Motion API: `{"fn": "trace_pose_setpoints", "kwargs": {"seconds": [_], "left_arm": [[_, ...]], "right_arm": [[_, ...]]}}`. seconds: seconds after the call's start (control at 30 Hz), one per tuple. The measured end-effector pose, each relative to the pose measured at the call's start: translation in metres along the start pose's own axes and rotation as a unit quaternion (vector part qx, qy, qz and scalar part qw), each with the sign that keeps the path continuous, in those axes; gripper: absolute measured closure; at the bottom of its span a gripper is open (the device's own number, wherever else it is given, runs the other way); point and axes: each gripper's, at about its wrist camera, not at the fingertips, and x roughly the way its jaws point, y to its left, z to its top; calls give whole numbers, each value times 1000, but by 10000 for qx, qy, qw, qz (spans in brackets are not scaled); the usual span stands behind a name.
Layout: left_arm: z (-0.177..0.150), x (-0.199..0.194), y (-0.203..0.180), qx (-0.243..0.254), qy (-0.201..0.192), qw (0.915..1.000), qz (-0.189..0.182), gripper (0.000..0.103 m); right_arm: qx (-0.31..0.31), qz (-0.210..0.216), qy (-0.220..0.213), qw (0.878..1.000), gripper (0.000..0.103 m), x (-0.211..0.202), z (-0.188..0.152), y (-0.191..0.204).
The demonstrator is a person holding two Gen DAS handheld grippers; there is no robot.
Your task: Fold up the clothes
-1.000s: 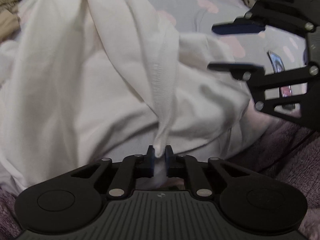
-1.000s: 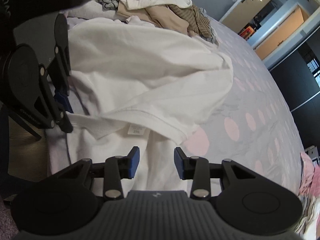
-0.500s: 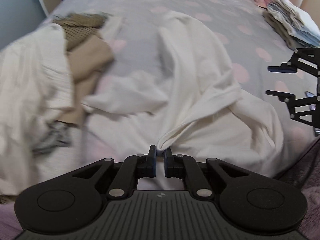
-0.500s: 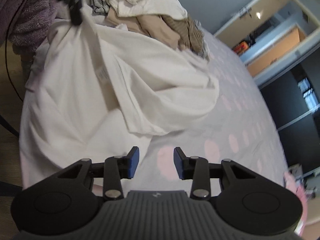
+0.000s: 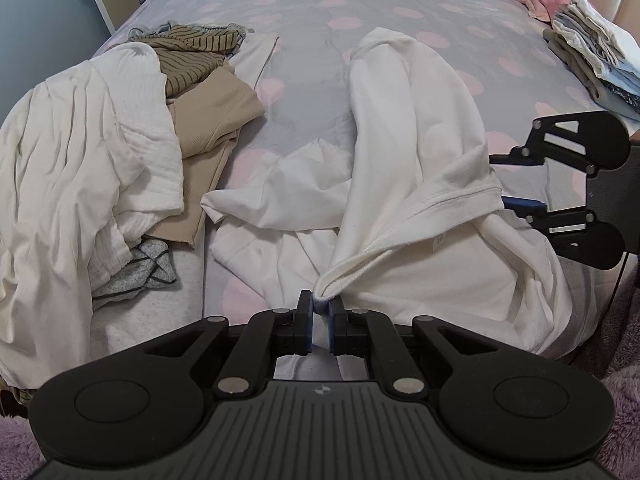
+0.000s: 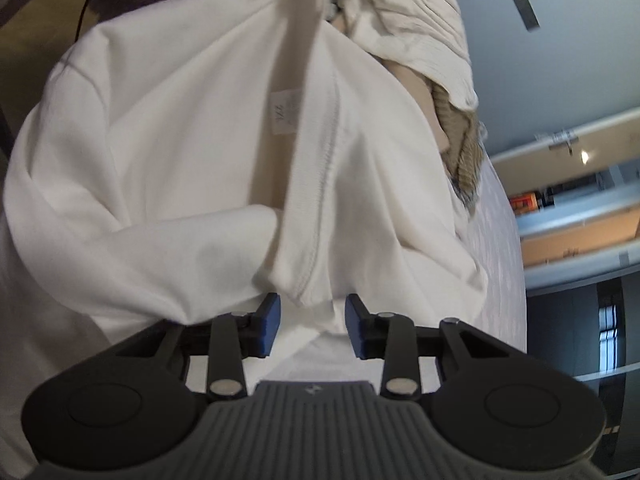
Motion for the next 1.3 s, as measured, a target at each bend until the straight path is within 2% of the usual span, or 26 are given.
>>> {"fn": "trace_pose_setpoints", "kwargs": {"seconds": [0.13,0.17,0.23,0.33,0.4,0.5,0.63,0.73,0.8,0.9,1.0,1.13,1.2,1.3], "left_arm": [[-2,1,-1,17,19,10000,24,98],[-2,0,-1,23,14,10000,27,98],[-2,-1,-1,26,-6,10000,16,98],[-2,-5,-3,70,-77,9999,7,98],[0,-12,-5,154,-213,9996,50,98],[9,-34,-7,321,-604,9975,199,98],[36,-83,-10,536,-1385,9881,412,98],[58,-133,-14,706,-2133,9728,555,98],[70,-170,-21,835,-2675,9575,678,98],[83,-224,-29,986,-3334,9347,741,98],[90,-272,-36,1058,-3872,9129,746,98],[92,-330,-44,1055,-4592,8788,759,98],[88,-356,-47,1036,-4921,8613,725,98],[82,-380,-50,1040,-5252,8421,657,98]], "right_arm": [[-153,-54,-64,9998,75,3,3,5],[-136,-73,-92,9998,84,1,3,5],[-70,-139,-139,9998,87,-4,3,5],[256,-340,-167,9990,90,-15,1,-4],[807,-495,-199,9953,91,-24,0,-18],[1909,-854,-364,9772,92,-45,-3,-47],[2668,-1769,-609,9454,93,-86,0,-77],[3027,-2502,-707,9169,94,-125,2,-102],[3183,-2883,-762,8999,94,-155,5,-124],[3106,-3513,-845,8792,94,-206,14,-154],[3074,-4019,-1030,8564,94,-260,26,-180],[2756,-4703,-1222,8294,94,-327,42,-196],[2702,-4908,-1389,8166,94,-358,50,-200],[2557,-5249,-1567,7966,94,-391,60,-200]]}}
